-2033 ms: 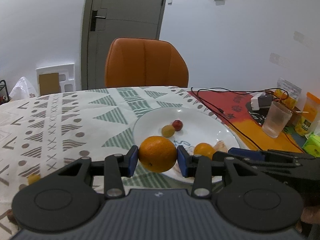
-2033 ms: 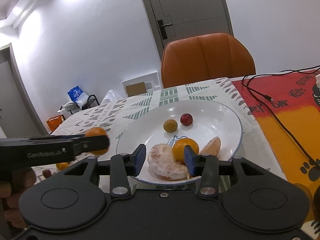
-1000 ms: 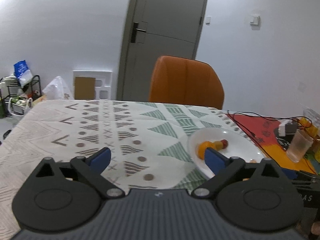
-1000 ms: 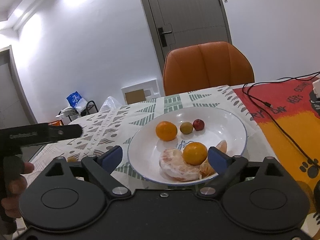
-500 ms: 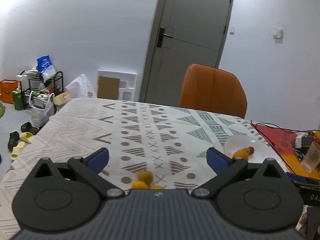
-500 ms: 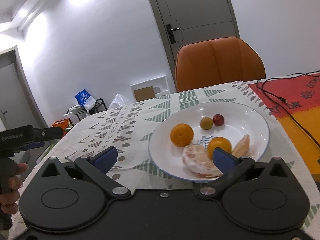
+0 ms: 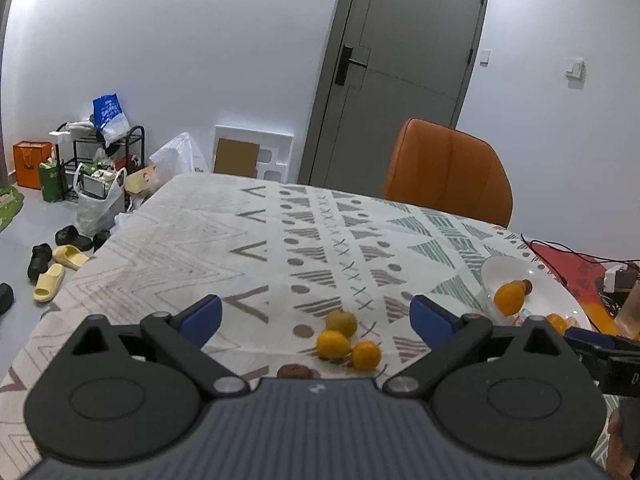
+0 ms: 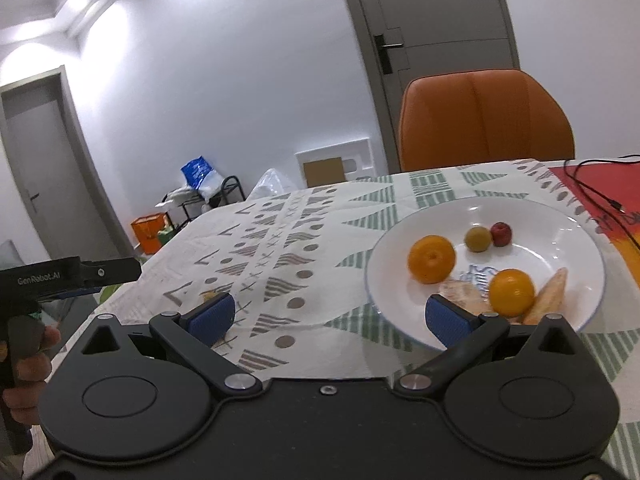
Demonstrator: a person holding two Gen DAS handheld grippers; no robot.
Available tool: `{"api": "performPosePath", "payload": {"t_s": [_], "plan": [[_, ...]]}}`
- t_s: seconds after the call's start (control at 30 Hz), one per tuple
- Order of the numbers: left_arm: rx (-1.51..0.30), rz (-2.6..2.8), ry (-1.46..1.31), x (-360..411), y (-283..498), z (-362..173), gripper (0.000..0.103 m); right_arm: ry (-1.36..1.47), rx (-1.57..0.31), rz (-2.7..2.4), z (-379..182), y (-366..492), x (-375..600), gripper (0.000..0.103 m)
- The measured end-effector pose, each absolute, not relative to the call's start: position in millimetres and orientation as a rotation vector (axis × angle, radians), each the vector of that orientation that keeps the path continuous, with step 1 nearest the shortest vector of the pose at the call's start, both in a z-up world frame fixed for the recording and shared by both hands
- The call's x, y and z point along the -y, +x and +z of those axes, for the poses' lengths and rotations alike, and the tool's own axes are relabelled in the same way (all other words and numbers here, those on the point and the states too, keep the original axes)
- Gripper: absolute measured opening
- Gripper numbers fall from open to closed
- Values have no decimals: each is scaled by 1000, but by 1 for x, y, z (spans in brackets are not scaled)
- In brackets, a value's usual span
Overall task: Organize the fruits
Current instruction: 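Move both grippers back to the remaining fruit on the tablecloth, then grasp the brown round fruit with the left gripper while the right grasps a small orange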
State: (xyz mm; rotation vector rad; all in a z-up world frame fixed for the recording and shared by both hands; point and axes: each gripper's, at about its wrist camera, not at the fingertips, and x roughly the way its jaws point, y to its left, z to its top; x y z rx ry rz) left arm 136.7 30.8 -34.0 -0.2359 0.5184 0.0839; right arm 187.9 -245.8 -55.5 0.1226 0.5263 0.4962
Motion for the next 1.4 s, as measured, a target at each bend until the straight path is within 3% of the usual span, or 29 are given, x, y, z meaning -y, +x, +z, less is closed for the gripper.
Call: {"api": "performPosePath", "payload": {"t_s": [0.13, 0.33, 0.57, 0.73, 0.93, 1.07, 1.27, 1.4], "plan": [[-527, 87, -233, -35, 134, -40, 98, 101, -532, 514, -56, 188, 236, 101], [-555, 85, -248, -42, 133, -50, 85, 80, -551, 522, -58, 191, 224, 90], [-615, 64, -253, -43, 141, -67, 65, 61, -576, 563, -61, 194, 209, 81], [-640, 55, -264, -45, 144, -77, 58, 57, -598, 601, -63, 198, 198, 68], [-669, 54, -267, -47, 150, -88, 51, 42, -620, 619, -67, 202, 188, 65], [-673, 46, -259, -47, 153, -88, 24, 35, -632, 635, -69, 204, 181, 64], [-655, 53, -278, -55, 150, -84, 24, 11, -664, 662, -76, 209, 167, 52], [-642, 57, -278, -58, 148, -81, 24, -6, -669, 681, -78, 210, 156, 50]]}}
